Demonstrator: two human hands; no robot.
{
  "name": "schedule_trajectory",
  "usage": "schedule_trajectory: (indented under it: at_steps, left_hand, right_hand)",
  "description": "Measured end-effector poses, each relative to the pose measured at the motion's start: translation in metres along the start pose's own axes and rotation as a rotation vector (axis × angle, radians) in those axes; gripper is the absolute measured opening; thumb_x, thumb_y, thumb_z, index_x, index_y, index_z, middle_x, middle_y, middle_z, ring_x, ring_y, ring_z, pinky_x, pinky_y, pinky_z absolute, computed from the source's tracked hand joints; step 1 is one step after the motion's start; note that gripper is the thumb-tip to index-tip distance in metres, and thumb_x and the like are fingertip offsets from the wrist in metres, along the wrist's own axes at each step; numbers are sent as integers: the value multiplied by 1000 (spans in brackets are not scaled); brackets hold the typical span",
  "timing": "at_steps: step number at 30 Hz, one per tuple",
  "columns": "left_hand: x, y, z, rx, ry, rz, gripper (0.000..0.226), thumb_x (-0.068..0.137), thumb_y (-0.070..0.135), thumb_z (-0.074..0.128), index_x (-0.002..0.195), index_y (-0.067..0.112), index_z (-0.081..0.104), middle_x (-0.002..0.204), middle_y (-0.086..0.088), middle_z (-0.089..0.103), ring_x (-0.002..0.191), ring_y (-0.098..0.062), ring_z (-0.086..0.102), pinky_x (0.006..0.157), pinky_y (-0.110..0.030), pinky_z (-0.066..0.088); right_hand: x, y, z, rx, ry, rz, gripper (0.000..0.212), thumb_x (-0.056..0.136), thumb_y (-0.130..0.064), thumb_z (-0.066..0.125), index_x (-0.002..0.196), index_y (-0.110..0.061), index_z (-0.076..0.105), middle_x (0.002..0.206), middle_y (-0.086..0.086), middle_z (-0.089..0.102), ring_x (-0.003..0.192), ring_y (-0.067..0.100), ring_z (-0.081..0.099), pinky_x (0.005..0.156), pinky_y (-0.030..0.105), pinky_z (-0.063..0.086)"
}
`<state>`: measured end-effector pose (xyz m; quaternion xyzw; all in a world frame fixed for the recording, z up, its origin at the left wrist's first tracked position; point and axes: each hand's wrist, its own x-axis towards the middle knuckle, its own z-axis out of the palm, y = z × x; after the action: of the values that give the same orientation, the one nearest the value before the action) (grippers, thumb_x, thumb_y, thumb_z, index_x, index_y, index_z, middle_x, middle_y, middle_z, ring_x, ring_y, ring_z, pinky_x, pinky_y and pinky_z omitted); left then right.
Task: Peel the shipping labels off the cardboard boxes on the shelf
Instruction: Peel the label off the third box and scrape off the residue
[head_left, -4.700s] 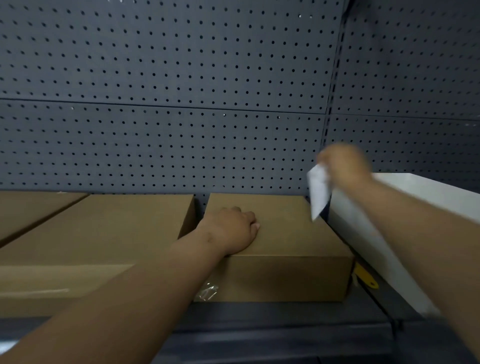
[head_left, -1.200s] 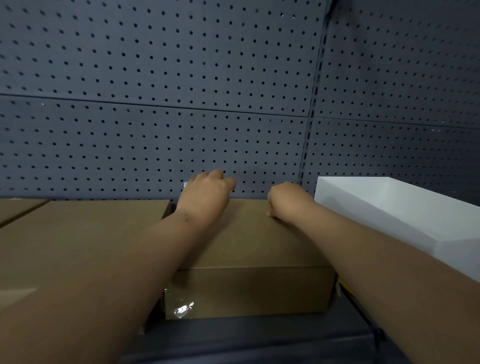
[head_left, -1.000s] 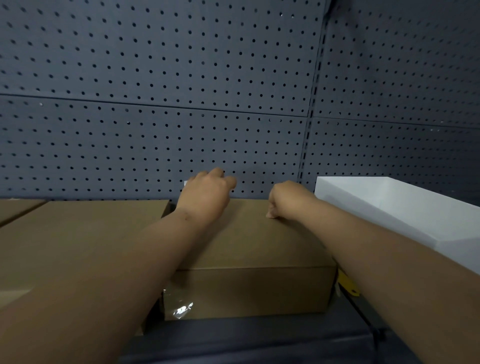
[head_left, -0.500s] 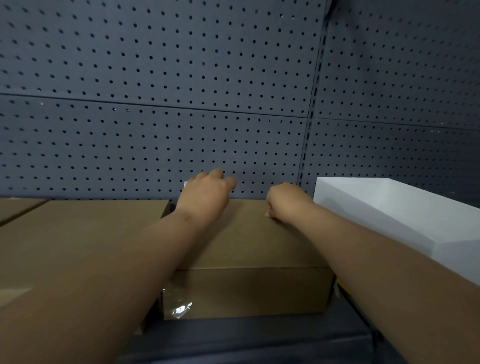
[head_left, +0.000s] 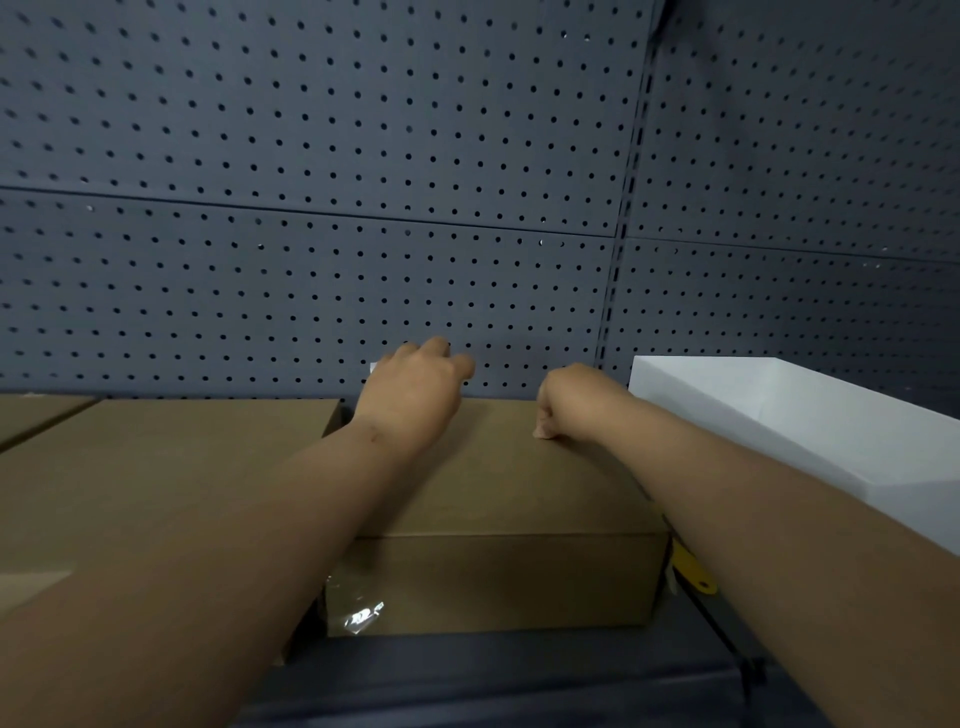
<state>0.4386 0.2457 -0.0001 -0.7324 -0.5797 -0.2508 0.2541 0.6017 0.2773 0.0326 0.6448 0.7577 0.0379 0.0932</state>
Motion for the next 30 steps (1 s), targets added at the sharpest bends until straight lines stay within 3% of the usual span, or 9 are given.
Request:
schedule_trajectory:
  at_steps: [4,9,13,15,20,23,25,28,30]
  left_hand:
    - [-1,2,1,-5,-10,-2,33,96,4,41,123,16,56,114,-9,57,99,-28,55,83,-35,46]
    - [-1,1,-2,-12,-18,-6,33,96,4,40,123,16,56,115,-9,57,100,-28,55,85,-36,47]
    - [-3,4,-4,-25,-25,-9,35,96,4,39,125,17,55,117,-9,56,102,-28,54,86,-35,46]
    - [-3,4,-5,-25,-25,-5,36,96,3,39,125,17,55,116,-9,56,101,-28,54,85,-35,45]
    - [-2,0,-6,-19,-32,-16,35,96,4,40,124,17,57,114,-9,56,99,-29,55,83,-36,46]
    - [-2,0,-7,-15,-38,-26,35,96,5,41,124,18,56,115,-9,56,100,-29,55,83,-36,45]
    - [-2,0,-7,-15,-38,-26,35,96,5,40,125,18,56,116,-9,55,101,-29,55,82,-35,45]
    - [-2,0,-6,-11,-37,-16,36,96,4,40,125,18,56,116,-9,55,100,-29,55,82,-35,45]
    - [0,-1,-5,-9,-44,-17,36,96,4,41,125,18,56,116,-9,55,100,-29,55,83,-35,46]
  right_hand:
    - [5,1,11,44,125,-19,25,91,-25,59,105,-8,70,104,8,69,83,21,58,75,29,46]
    - [-11,10,1,53,30,-70,33,92,-29,59,119,-11,67,125,4,64,116,24,60,99,33,47]
    - [-6,10,14,26,137,-75,19,92,-24,59,90,-8,69,98,11,67,84,22,59,74,29,44]
    - [-4,9,18,26,184,-60,22,93,-24,58,96,-5,69,93,11,66,78,21,54,72,29,43]
    - [-12,10,1,2,18,-80,30,93,-28,58,115,-12,68,118,3,65,111,23,61,97,32,48]
    - [-6,11,12,-26,114,-84,17,92,-24,58,86,-10,66,78,1,59,77,20,58,71,29,46]
    - [-2,9,18,-14,206,-74,17,92,-20,58,90,-5,67,65,0,48,71,19,51,67,29,42]
    - [-7,8,6,-18,70,-73,32,93,-28,57,117,-8,66,101,6,65,99,23,62,86,32,49]
    - [-8,9,2,-8,45,-81,35,92,-31,58,119,-9,65,119,5,65,110,24,61,95,33,48]
